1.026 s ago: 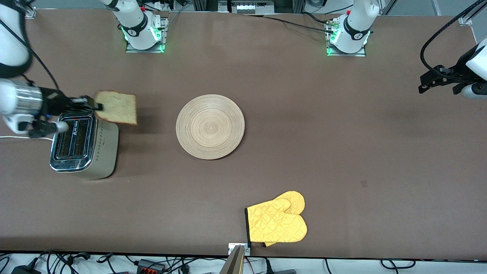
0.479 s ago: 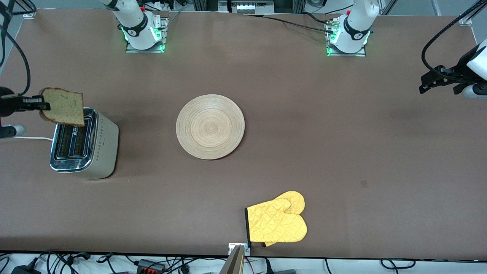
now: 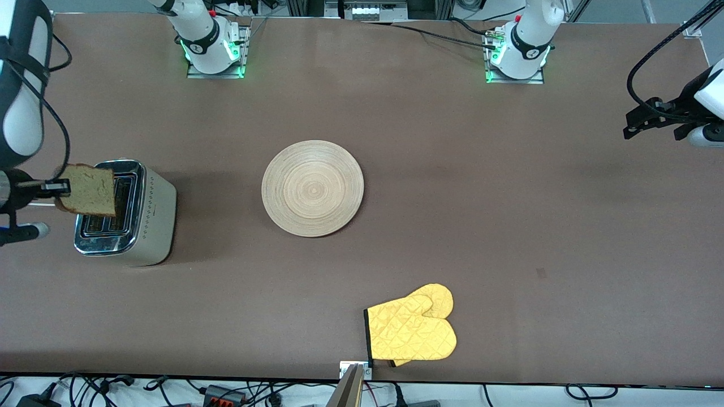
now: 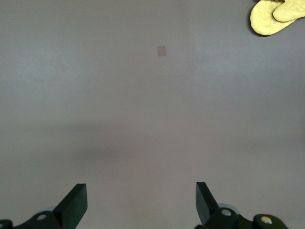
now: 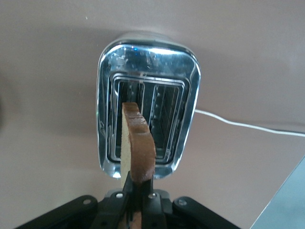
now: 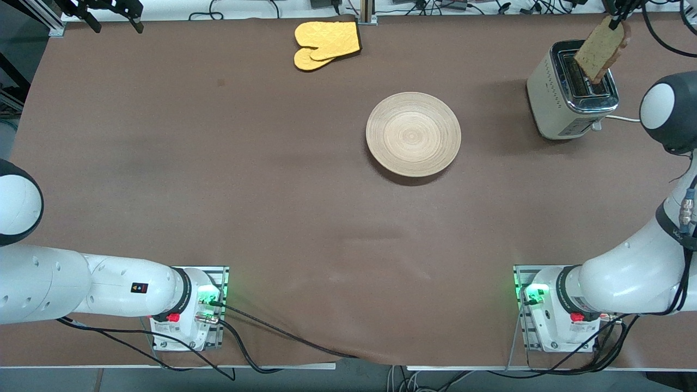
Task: Move plate and put bread in toaster
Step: 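Lower the bread slice into the toaster slot with the right gripper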
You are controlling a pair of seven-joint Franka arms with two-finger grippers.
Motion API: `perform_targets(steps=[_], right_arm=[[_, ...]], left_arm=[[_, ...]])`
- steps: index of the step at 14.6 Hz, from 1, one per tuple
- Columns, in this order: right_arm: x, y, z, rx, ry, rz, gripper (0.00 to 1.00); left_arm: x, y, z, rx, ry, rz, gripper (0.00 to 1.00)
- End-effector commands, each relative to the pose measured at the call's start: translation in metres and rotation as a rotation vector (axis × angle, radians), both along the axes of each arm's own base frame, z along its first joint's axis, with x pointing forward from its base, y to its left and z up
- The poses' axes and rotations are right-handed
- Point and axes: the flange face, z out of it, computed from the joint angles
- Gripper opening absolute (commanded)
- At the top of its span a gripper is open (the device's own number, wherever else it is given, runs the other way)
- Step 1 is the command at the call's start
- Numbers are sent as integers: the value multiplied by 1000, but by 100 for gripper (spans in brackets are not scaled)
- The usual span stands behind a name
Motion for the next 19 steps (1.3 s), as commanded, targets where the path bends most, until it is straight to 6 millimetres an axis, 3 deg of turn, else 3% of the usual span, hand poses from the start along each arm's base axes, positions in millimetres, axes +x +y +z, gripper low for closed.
perform_targets(steps=[1,15,16,18,19], right_arm=[[12,0,-1,-21,-36,31,0],[16,3,-55,16,24,15,1],[16,4,-57,16,26,12,27],[15,9,-57,60,25,4,64],[14,8,-56,79,26,-2,100]], left_arm=[[1,5,3,4,7,14,100],[3,4,4,5,13,12,100],[3,4,6,5,10,12,100],[3,4,6,5,10,12,100],[3,4,6,5,10,12,100]])
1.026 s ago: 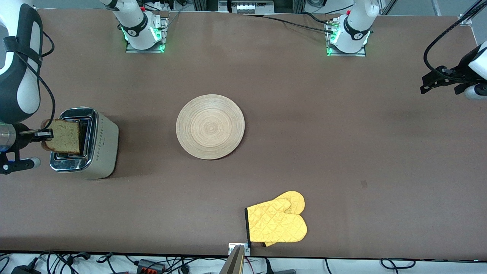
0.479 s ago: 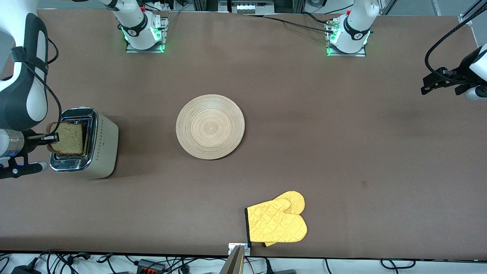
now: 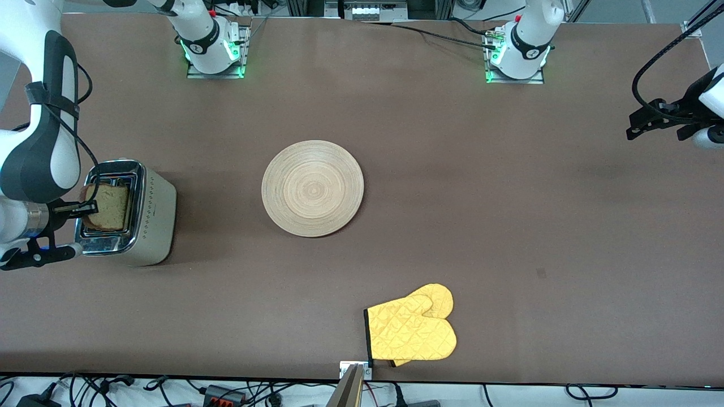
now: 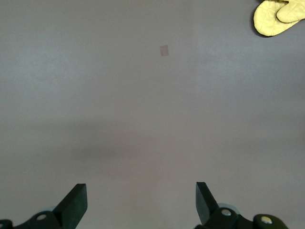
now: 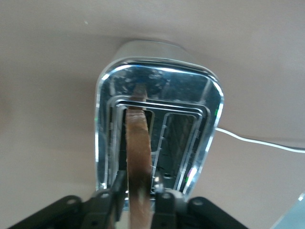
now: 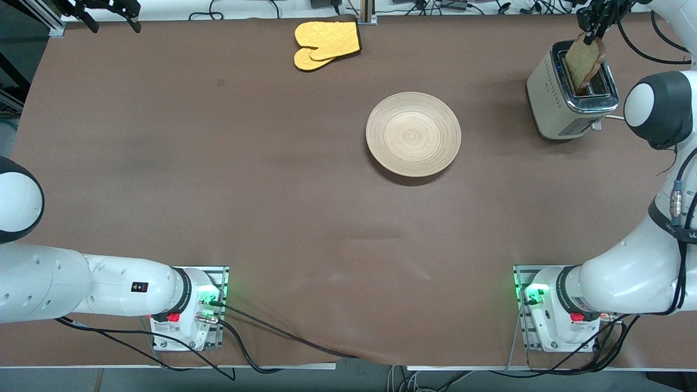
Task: Move plate and put bread in toaster
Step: 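Lower the bread slice into the toaster slot with the right gripper, then open the right gripper and raise it off the bread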
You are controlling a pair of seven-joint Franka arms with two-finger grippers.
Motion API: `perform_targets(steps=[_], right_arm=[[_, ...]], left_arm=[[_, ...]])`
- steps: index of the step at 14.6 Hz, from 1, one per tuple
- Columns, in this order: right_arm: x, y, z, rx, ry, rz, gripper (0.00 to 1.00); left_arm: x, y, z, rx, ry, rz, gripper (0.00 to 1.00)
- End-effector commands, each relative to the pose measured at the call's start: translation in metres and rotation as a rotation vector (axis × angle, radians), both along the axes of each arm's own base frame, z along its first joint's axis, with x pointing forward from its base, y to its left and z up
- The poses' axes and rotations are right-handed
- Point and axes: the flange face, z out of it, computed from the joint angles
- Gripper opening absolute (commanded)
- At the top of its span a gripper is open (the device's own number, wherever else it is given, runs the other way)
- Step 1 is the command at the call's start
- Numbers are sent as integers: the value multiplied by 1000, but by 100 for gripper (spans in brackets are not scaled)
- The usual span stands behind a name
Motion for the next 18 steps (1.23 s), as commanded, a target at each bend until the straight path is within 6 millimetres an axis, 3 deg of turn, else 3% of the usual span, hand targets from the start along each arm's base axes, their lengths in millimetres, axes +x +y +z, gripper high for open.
perform_targets(steps=[1,3,4,7,10,12,18], right_arm=[[-3,-1,5,71,-6,-14,100],[-5,-10,9,144,-17,-47,100],[-9,-8,19,156,-18,-47,100],[-25,-2,63,164,-23,-51,100],[-52,-11,105,223,0,-82,100],[-56,-14,114,216,-7,-78,100],[-58,-18,114,175,9,-71,100]], left_arm=[[2,-1,6,4,5,3,100],[2,-2,6,4,5,2,100],[1,-1,6,4,7,3,100],[1,-2,6,4,7,2,100],[1,-1,6,4,7,3,100],[2,0,5,4,7,5,100],[2,0,6,4,5,5,100]])
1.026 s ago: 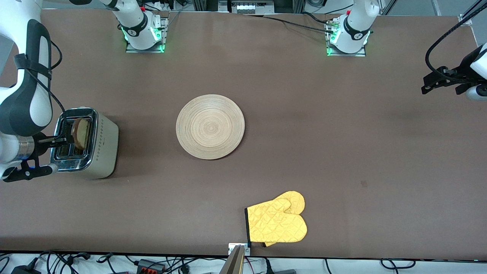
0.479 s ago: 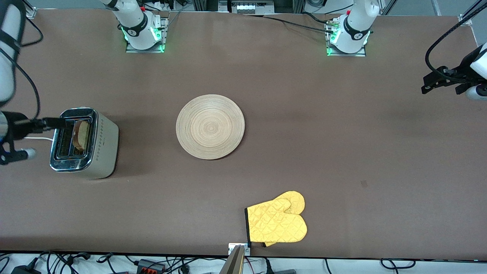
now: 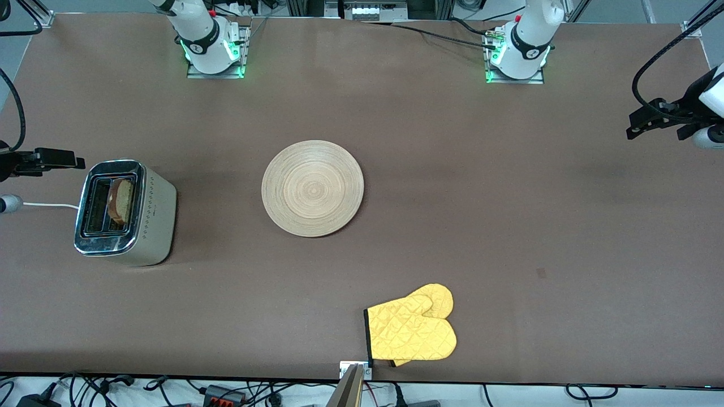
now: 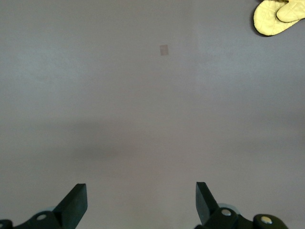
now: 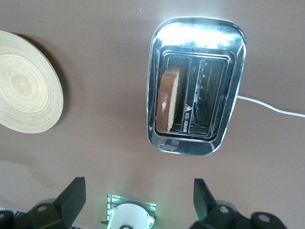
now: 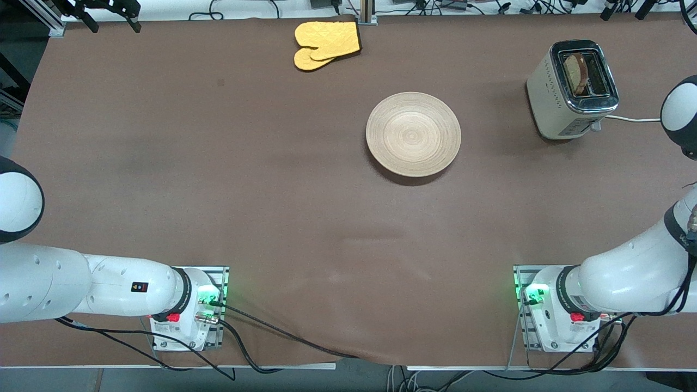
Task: Move plate and put bread in toaster
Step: 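Open the right gripper and raise it off the bread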
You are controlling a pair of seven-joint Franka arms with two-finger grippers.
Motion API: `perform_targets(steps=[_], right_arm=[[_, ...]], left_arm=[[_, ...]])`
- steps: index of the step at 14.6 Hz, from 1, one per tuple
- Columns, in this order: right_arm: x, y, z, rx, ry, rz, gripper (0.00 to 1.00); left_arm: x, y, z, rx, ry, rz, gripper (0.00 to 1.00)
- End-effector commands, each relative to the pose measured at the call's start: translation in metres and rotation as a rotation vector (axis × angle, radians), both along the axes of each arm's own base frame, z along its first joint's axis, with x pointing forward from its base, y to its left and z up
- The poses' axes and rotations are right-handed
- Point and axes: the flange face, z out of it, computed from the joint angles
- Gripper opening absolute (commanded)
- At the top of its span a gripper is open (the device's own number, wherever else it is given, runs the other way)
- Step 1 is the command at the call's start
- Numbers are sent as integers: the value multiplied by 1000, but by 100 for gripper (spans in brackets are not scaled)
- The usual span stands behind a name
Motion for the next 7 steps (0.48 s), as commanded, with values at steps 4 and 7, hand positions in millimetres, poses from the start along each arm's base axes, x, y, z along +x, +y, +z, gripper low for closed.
perform_targets(steps=[4,7], right_arm=[[-1,14,4,-45,8,42,100],[0,12,13,-50,-15,34,100]], left_arm=[[2,0,6,4,3,5,100],[2,0,5,4,6,5,100]])
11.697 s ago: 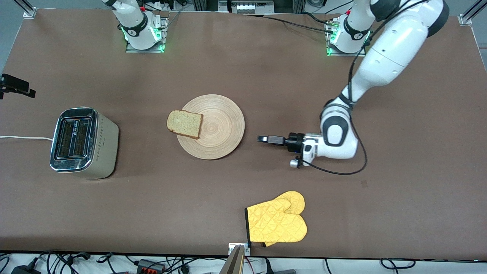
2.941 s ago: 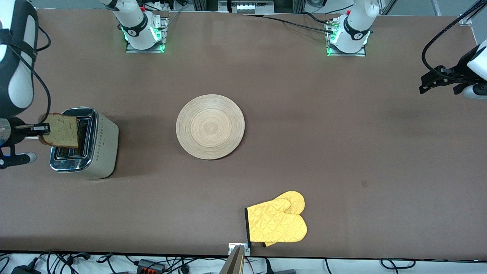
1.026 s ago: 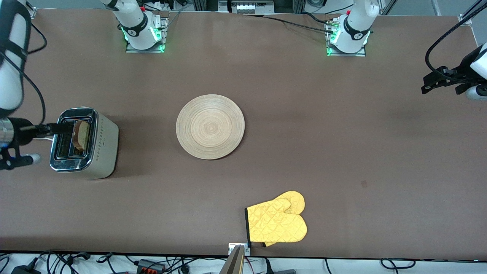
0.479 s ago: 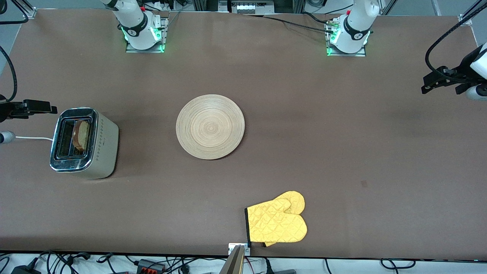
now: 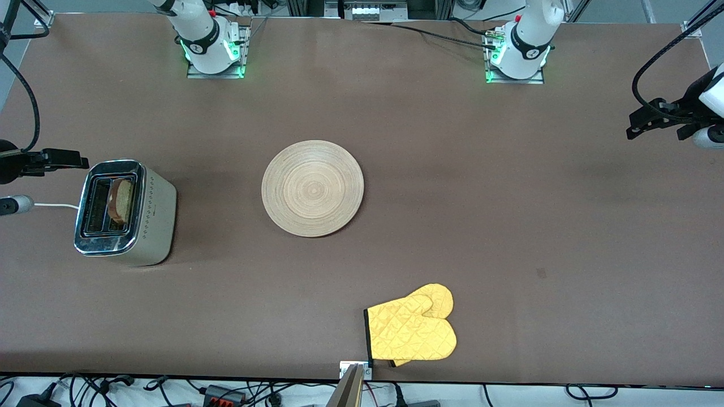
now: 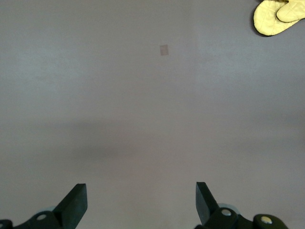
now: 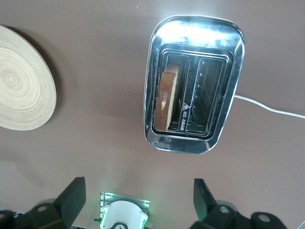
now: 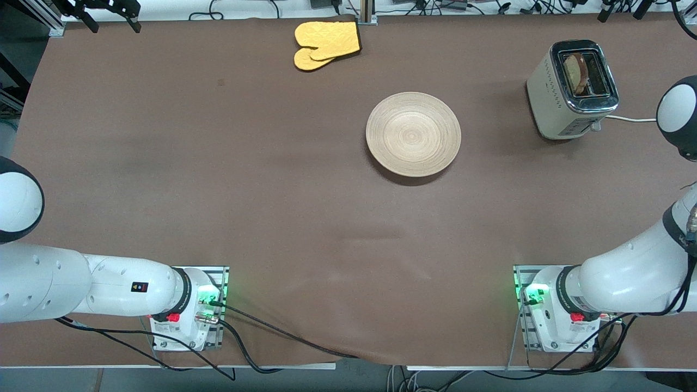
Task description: Move plate and put bread in toaster
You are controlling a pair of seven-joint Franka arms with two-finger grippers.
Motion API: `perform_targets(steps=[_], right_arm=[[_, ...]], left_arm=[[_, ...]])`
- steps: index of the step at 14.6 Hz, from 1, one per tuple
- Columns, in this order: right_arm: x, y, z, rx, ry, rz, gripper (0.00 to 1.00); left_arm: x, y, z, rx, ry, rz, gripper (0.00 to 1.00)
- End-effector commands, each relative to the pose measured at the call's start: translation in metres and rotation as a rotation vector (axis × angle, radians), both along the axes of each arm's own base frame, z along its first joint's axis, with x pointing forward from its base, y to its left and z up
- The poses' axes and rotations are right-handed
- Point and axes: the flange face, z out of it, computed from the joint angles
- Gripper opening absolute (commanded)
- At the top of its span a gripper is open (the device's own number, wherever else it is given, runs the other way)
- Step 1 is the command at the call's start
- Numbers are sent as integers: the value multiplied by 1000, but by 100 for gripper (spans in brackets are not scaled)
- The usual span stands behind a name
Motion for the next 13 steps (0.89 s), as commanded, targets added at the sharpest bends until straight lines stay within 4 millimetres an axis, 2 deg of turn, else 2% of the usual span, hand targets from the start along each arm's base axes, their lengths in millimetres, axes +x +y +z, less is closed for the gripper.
perform_targets(steps=[1,4,6,7,8,10,12,13], right_arm=[[0,-5,12,-18,-27,-5,100],[0,-22,13,-46,-42,-51,100],[-1,-17,24,-42,-82,-61,100],[-13,-21,36,-27,-109,-68,100],[-25,-14,38,-15,-124,-53,100],[-45,-16,42,-6,-217,-62,100],[-67,-6,49,-8,-265,-40,100],[-70,4,54,-42,-263,-12,100]], left_arm=[[2,0,5,4,4,5,100],[2,0,5,4,6,5,100],[2,0,6,4,4,5,100],[2,1,6,4,4,6,100],[2,1,5,4,6,6,100],[2,0,5,4,6,5,100],[2,0,6,4,4,5,100],[2,1,5,4,6,6,100]])
